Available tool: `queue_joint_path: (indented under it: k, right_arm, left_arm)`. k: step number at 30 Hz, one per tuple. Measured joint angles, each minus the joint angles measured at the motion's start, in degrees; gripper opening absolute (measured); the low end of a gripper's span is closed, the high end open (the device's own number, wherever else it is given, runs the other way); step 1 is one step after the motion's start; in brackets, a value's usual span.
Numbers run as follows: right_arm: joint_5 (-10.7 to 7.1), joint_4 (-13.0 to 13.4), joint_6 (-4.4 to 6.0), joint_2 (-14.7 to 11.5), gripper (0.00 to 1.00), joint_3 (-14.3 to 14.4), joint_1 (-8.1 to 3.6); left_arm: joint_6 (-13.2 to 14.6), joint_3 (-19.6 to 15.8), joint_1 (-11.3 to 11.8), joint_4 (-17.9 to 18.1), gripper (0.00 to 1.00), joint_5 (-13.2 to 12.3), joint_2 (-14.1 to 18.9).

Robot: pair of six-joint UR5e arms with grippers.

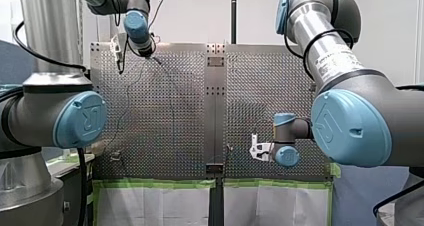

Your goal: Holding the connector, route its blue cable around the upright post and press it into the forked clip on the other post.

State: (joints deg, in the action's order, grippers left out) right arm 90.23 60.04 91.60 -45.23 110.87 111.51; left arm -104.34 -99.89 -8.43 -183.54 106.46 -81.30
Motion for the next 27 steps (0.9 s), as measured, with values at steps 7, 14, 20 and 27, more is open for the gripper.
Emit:
queue_joint_path:
  k: [7, 14, 20, 27]
  right_arm:
    - [-0.04, -0.15, -0.01, 0.00, 0.00, -0.01, 0.14]
    - [-0.04, -0.25, 0.00, 0.00, 0.00, -0.02, 0.15]
    - [-0.04, -0.24, 0.00, 0.01, 0.00, -0.04, 0.15]
    - [-0.04, -0.20, 0.00, 0.01, 0.00, -0.04, 0.02]
  left_arm:
    - [0.02, 3.45, 0.79, -3.44, 0.99, -3.26, 2.38]
    - [0.07, 6.99, 2.05, -6.98, 0.99, -6.80, -0.32]
    - [0.03, 10.08, 3.40, -10.04, 0.99, -9.87, -3.37]
    - [0.09, 13.11, 4.80, -13.10, 0.99, -11.35, -5.78]
